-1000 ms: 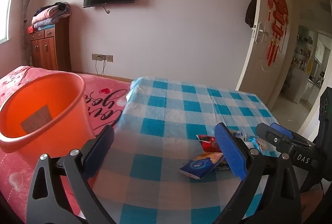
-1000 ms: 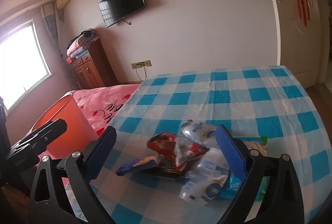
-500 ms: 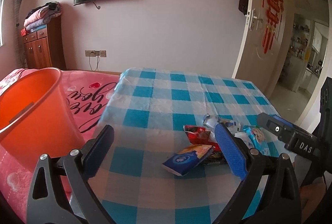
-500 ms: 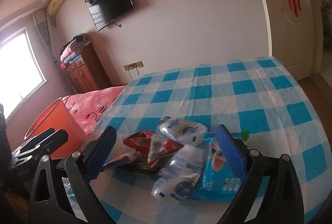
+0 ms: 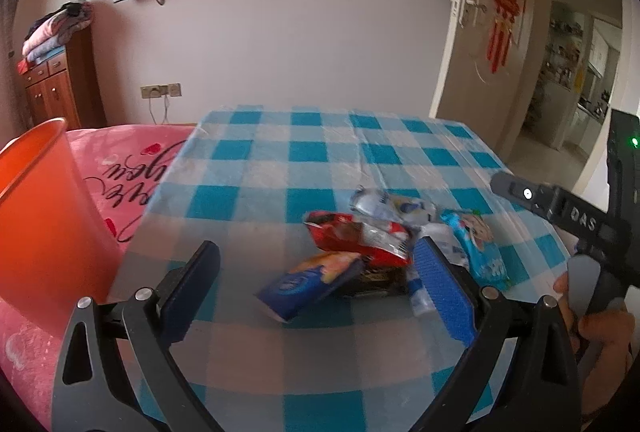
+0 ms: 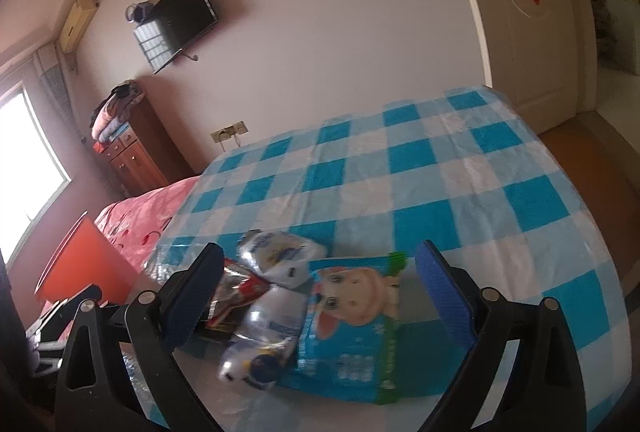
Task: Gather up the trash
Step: 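Grasp the white plastic bottle with the left tool while the right tool grasps the blue cartoon wipes pack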
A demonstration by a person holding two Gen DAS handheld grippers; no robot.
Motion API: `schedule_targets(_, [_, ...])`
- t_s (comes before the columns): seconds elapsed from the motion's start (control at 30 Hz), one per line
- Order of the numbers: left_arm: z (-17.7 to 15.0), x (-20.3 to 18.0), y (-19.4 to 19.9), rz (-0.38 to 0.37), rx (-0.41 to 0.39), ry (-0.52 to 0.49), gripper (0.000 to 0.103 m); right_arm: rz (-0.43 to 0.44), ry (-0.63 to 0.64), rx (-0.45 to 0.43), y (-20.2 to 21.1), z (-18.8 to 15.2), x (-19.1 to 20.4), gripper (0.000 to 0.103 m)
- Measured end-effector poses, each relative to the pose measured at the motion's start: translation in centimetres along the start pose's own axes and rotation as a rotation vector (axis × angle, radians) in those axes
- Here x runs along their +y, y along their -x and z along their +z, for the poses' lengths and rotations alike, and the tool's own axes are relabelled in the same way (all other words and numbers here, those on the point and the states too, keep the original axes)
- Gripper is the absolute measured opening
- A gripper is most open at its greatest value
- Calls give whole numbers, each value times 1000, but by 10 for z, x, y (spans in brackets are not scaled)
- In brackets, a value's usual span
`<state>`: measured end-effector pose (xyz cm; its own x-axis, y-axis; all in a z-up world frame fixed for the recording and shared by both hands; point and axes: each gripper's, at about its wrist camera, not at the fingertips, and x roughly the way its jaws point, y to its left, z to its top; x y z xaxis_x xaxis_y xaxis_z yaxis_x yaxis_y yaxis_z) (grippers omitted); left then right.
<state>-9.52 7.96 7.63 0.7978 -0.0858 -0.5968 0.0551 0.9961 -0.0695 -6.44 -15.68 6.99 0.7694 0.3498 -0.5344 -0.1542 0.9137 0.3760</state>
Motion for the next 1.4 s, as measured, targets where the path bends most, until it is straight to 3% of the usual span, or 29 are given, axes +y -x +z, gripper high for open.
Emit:
schedule_targets(0.4, [-22,-63,-26,-125,117,-102,98,-5,-93,90,-15,1,-46,95])
schedule_targets(0.67, [-21,-76,-54,-166,191,-78,98,25,-100,119,-16,2,-56,95])
schedule_targets(0.9, [-19,-80,-74,-175,229,-56,96,37,-117,146,-20,1,-67,95])
schedule_targets(1.07, [-17,-81,-84,-165,246,-49,82,55,-109,176,-25,-1,-67,95])
schedule_targets(1.4, [-16,-85,-90,-173,242,-50,79,74,-45,218,-33,-6,-52,95])
